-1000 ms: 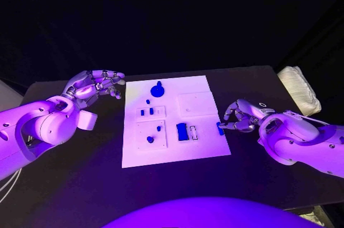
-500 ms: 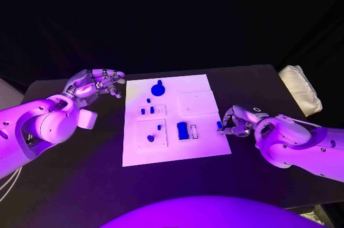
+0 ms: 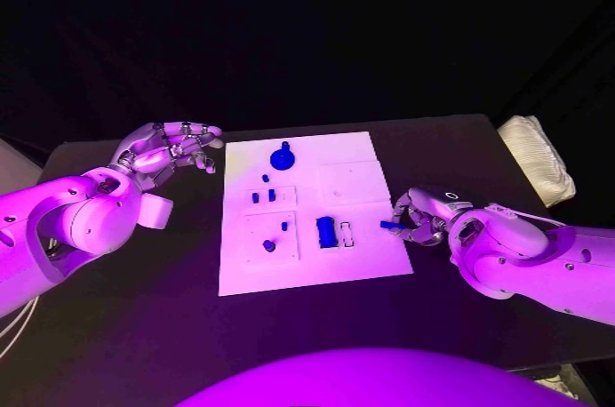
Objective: Assemble the parts on the task board
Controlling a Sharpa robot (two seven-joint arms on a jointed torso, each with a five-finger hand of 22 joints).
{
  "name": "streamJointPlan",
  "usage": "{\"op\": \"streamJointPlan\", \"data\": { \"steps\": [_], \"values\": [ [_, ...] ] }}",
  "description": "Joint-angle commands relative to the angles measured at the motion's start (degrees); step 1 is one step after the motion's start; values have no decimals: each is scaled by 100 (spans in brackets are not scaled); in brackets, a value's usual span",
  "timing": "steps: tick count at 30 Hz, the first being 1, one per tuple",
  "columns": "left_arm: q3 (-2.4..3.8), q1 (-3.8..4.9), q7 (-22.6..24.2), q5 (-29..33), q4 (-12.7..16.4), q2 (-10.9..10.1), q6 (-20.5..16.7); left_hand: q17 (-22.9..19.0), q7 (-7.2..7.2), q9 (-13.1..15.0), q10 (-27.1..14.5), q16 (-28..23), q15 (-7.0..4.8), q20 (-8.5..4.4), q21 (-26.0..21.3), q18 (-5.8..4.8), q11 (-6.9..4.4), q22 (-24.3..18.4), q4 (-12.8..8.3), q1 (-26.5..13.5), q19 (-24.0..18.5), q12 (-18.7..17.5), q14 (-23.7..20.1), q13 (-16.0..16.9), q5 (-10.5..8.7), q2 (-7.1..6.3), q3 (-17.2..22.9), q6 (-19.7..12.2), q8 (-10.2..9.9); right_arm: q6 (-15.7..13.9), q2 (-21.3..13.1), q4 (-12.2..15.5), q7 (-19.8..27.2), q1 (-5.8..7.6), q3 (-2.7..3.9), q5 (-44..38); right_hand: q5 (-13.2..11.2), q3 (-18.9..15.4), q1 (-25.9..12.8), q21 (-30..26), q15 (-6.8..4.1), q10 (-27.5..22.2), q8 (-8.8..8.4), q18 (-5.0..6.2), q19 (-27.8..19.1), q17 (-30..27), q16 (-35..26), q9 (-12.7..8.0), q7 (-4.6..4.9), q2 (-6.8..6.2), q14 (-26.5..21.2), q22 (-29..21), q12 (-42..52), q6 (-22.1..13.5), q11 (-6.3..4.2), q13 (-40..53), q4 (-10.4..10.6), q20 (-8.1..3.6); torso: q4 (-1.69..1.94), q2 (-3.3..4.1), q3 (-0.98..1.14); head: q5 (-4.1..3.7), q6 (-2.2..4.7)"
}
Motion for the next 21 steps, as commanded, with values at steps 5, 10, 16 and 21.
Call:
{"op": "streamJointPlan", "data": {
  "steps": [5, 10, 16, 21],
  "values": [
    [3, 1, -2, 30, 9, -6, 66, -6, 80, -9, -44, 36, -5, 5, -16, 35, -12, -2, 22, 14, 27, 39, -50, 1, 14, -18, 19, -39, 33, 122, 66, -17, -61, -67, -39, -124, 156, 981, -213, 49, -28, 195, 183, -44, 438, 955, 42, 187, 0, -147, 480, 1313, 13, -22, -31, 944, -532, -33, 4, -1, -1, -13, -10],
    [3, 1, -14, 30, 6, -13, 65, -6, 80, -9, -44, 36, -5, 5, -16, 35, -12, -2, 22, 14, 27, 39, -50, 1, 14, -18, 19, -39, 33, -41, 65, 8, -104, -69, -39, -178, 149, 1450, -510, 83, -20, 218, 307, -51, 449, 982, 54, 335, 11, -167, 486, 1330, 35, -102, -20, 954, -771, -24, 7, 3, 2, 2, -8],
    [3, 1, -33, 30, 2, -24, 66, -7, 81, -10, -47, 36, -5, 5, -16, 35, -12, -2, 25, 16, 27, 41, -50, 0, 15, -12, 24, -41, 34, -212, 27, 162, -123, -17, -32, -157, 135, 1626, -771, 120, -26, 236, 377, -58, 459, 1013, 70, 417, -3, -198, 493, 1345, 65, -128, -31, 971, -879, -28, -8, 1, 1, 9, 3],
    [3, 1, -45, 30, -2, -24, 62, -8, 84, -12, -51, 36, -3, 6, -17, 35, -9, -2, 37, 7, 27, 44, -50, -1, 14, -2, 30, -42, 38, -350, 31, 328, -103, 130, -28, 154, 139, 1660, -921, 162, -32, 257, 405, -66, 471, 1044, 87, 446, -17, -215, 500, 1359, 117, -121, -40, 996, -892, -32, -3, 0, 0, 2, -20]
  ]
}}
